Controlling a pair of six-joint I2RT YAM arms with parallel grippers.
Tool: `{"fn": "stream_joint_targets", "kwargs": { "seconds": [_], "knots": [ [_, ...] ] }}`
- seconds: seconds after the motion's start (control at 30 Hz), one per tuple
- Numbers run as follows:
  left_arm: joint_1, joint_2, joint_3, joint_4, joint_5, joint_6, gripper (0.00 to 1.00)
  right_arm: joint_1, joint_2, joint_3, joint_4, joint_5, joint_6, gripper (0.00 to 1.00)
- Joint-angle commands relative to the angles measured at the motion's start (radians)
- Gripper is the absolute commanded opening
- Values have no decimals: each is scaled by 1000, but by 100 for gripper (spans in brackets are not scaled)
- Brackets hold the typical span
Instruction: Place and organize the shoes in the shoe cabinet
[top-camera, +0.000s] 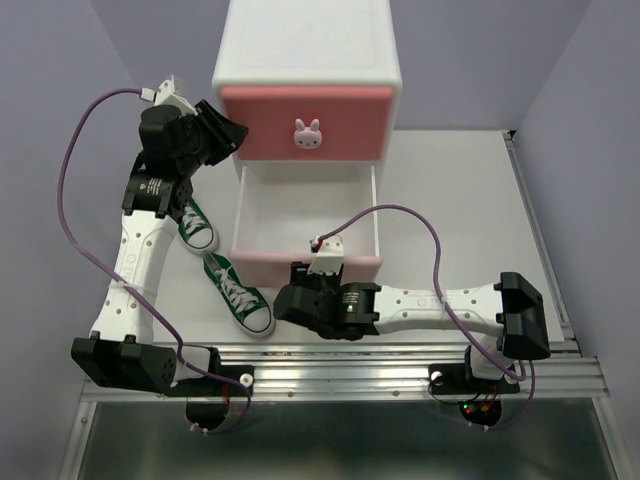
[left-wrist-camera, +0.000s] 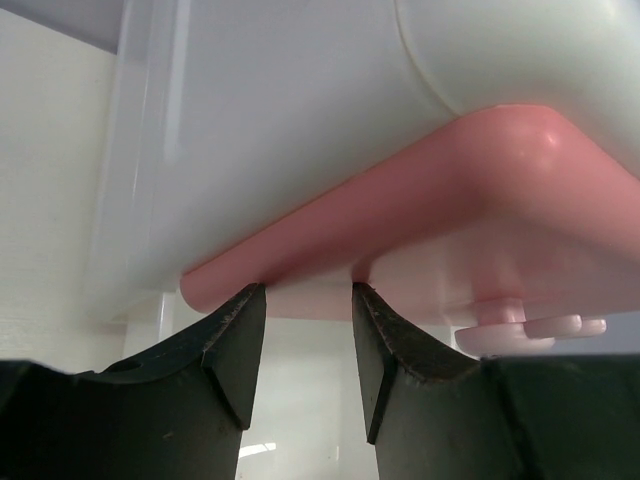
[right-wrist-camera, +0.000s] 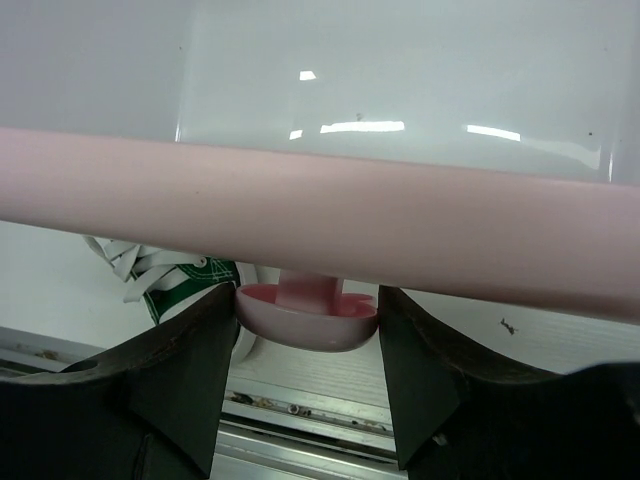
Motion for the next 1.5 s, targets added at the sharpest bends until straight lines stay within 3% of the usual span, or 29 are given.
{"fn": "stream_joint_targets", "kwargs": {
  "seconds": [0.0,0.03,0.1,0.13,0.2,0.27,0.4,0.63,0.73,0.77,0.83,1.03,1.13,1.3,1.47],
  "knots": [
    [2,19,-20,-6,-54,32,50,44,-37,-17,-58,-69,68,21],
    [2,18,-16,-11,-60,34,50,44,-40,-20,-56,-66,62,28],
    [2,19,-6,-31,-68,38,50,44,-49,-15,-52,-57,29,50],
    [2,16,1,-37,-74,43,50,44,-50,-5,-45,-61,16,68],
    [2,12,6,-51,-80,43,51,44,-64,3,-4,-79,-60,80],
    [2,6,6,-60,-82,46,54,44,-69,23,-4,-93,-99,100],
    [2,-4,6,-69,-77,46,54,44,-104,61,-24,-104,-194,100],
    [2,-10,53,-112,-70,34,63,44,-306,29,85,-245,-363,100],
    [4,-25,70,-152,-106,32,80,44,-363,49,122,-345,-477,100],
    [7,-36,76,-181,-114,34,91,44,-362,69,107,-350,-498,100],
    [11,-45,107,-223,-145,41,99,44,-354,144,29,-293,-504,100],
    [54,-91,187,-417,-261,37,99,44,-399,186,4,-46,-466,100],
    [77,-151,156,-529,-300,-15,99,18,-396,207,-41,28,-417,100],
    [113,-228,3,-667,-303,-112,99,-156,-353,316,-205,-12,-354,100],
    [116,-329,-225,-682,-289,-211,99,-319,-337,355,-381,-6,-279,100]
  ]
}}
